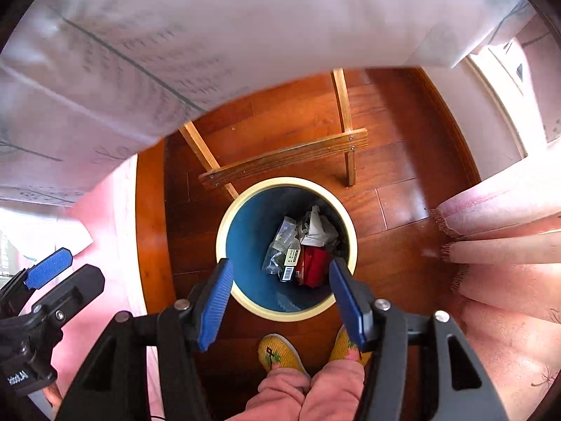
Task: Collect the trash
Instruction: 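Raise both open tools back over the table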
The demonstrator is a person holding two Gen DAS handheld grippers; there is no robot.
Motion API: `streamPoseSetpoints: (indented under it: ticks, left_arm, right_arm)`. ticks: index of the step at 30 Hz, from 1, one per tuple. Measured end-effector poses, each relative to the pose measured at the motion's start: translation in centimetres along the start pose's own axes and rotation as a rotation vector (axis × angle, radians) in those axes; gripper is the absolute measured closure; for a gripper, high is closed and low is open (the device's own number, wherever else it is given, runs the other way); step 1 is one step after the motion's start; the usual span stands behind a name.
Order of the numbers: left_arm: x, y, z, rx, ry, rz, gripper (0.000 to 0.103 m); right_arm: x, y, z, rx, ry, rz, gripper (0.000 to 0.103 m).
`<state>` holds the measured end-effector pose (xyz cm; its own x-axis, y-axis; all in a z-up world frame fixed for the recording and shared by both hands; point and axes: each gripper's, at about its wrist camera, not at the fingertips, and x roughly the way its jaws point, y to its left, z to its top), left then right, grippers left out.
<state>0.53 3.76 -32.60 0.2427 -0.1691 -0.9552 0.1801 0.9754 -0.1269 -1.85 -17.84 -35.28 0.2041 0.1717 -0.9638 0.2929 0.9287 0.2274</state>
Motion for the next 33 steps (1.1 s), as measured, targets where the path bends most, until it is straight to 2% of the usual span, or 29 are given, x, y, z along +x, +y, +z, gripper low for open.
streamPoseSetpoints:
  ticks: [4,11,16,19,25,27,33]
  left_arm:
    - [-6.2,0.4,0.7,-0.002,-0.048,-0.009,0.015]
    - [-16.9,0.5,2.9,0.022,-0.158,-0.015,0.014]
    - [-23.5,0.7,5.0,0.053,-0.255,-0.028,0.011]
    - [-26.7,0.5,6.1,0.092,-0.319,-0.032,0.01]
    - [-31.7,-0.5,8.2,0.138,-0.427,-0.027,0.008]
    - [-32.5,-0.6,9.1,0.148,-0.445,-0.025,0.002]
    - [-34.2,-0.5,11.9,0.178,-0.501,0.032,0.001]
  right_arm:
    - [-6.6,1.6,0.1,-0.011,-0.037,-0.002,0.043]
    - [-18.1,4.6,1.1,-0.047,-0.159,0.005,0.043]
    - [-25.4,7.0,1.5,-0.096,-0.278,-0.004,0.043]
    - [-28.9,8.2,1.9,-0.125,-0.353,-0.051,0.043]
    - [-33.5,9.1,3.7,-0.126,-0.473,-0.07,0.043]
    - [-34.4,9.3,4.7,-0.134,-0.5,-0.081,0.043]
    - [-35.9,9.2,7.9,-0.144,-0.561,-0.085,0.043]
